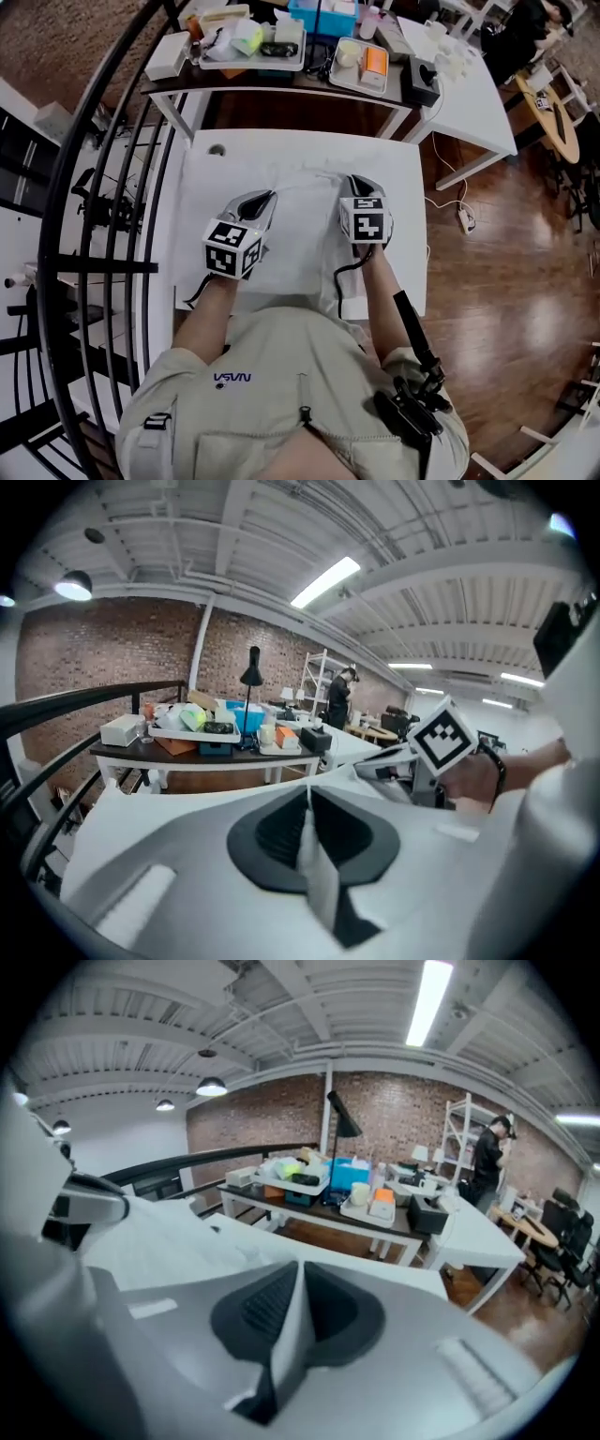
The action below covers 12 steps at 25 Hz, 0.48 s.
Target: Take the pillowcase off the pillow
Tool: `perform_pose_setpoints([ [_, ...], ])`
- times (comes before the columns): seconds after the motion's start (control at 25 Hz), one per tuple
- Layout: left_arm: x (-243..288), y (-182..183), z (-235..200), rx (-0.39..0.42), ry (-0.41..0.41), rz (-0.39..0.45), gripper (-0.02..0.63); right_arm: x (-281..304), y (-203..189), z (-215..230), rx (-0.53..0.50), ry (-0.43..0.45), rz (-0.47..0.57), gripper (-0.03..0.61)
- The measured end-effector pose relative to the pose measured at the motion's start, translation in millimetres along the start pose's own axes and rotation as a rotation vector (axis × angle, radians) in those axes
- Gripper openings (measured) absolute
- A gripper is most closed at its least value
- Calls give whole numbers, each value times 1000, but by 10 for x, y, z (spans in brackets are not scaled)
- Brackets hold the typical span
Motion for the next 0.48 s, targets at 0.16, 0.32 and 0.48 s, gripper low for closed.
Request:
perform_pose_setpoints([
  [0.16,-400,170,-27,-96,6,110,14,-210,104,458,64,-147,87,11],
  [0.32,-645,263,-143,-159,23,186,12,-369,137,924,124,-249,122,11],
  [0.48,-610,267,-157,-169,14,189,9,-360,-96,1120,192,-323,72,11],
])
Point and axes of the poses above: the fingertips, and each gripper's own axes: x forward along the fingers, z to its right, y out of its top, the point moved 4 cm from there along -x, backward along the fingers, and after that the axes turned 2 degrees about -y, right-handed, at the moved point
